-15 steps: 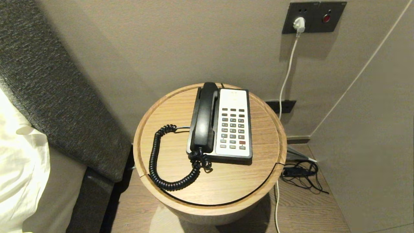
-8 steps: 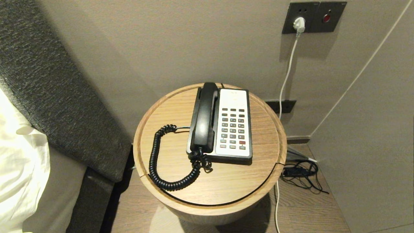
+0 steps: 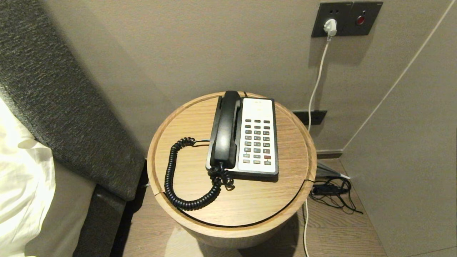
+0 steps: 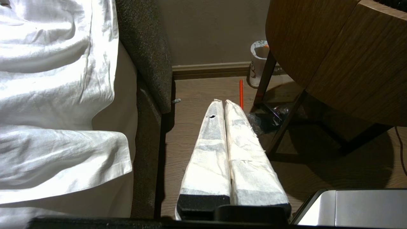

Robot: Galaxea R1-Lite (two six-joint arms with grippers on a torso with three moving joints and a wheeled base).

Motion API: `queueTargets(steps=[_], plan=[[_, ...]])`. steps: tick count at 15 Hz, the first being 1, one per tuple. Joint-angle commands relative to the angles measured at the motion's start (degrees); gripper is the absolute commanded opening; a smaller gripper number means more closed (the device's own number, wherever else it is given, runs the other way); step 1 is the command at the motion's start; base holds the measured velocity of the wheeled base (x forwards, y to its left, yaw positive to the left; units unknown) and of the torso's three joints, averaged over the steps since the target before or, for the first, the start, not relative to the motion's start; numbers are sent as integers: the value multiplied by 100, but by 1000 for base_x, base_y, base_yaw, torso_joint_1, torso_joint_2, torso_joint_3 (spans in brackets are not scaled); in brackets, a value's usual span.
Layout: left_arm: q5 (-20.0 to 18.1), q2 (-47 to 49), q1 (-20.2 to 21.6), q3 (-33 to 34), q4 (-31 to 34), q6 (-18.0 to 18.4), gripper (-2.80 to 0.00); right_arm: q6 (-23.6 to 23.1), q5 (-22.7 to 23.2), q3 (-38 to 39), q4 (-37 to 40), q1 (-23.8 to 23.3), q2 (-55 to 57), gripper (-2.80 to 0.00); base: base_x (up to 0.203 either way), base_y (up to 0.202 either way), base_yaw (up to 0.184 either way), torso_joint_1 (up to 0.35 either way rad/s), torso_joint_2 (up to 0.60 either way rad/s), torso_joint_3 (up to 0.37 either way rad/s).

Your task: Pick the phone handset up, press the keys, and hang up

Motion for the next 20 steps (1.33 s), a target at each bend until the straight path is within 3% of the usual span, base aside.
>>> queueTargets(steps=[1, 20], plan=[[-6, 9, 1, -7, 4, 11, -280, 2, -1, 0, 3, 2, 11, -280, 0, 0, 0, 2, 2, 32], [40, 9, 1, -7, -4, -314, -280, 2, -1, 0, 3, 2, 11, -280, 0, 0, 0, 2, 1, 194]])
